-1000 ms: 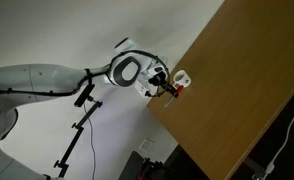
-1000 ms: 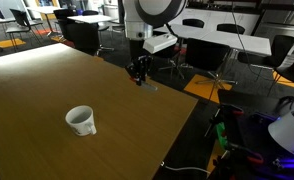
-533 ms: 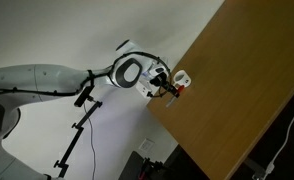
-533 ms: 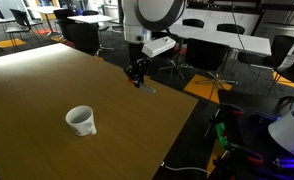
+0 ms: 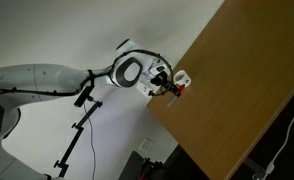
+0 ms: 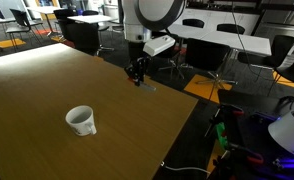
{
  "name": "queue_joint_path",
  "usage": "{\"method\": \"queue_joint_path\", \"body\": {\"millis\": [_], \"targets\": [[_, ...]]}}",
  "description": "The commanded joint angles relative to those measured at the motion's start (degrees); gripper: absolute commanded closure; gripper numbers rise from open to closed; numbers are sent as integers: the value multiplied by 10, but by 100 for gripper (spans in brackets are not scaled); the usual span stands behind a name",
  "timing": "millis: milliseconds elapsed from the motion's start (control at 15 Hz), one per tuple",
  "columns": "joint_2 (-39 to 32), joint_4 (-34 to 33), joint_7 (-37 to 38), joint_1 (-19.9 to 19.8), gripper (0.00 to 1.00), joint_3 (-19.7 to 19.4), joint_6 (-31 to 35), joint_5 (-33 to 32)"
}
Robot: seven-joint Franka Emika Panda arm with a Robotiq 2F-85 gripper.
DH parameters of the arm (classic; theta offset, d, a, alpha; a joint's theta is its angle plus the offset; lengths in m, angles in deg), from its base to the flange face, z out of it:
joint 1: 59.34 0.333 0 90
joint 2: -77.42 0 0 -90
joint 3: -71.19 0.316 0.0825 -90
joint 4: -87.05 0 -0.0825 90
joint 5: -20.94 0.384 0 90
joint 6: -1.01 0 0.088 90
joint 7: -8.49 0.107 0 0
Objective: Put the red marker inside the mug
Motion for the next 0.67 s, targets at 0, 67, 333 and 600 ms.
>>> {"method": "queue_joint_path", "body": {"millis": [0,67,333,600], "targets": [[13,-5,-87,-28,94,7,8,-10],[14,-9,-130,-40,94,13,7,3],[11,-23,-261,-76,94,28,9,23],[9,-33,-417,-111,94,59,6,71]]}}
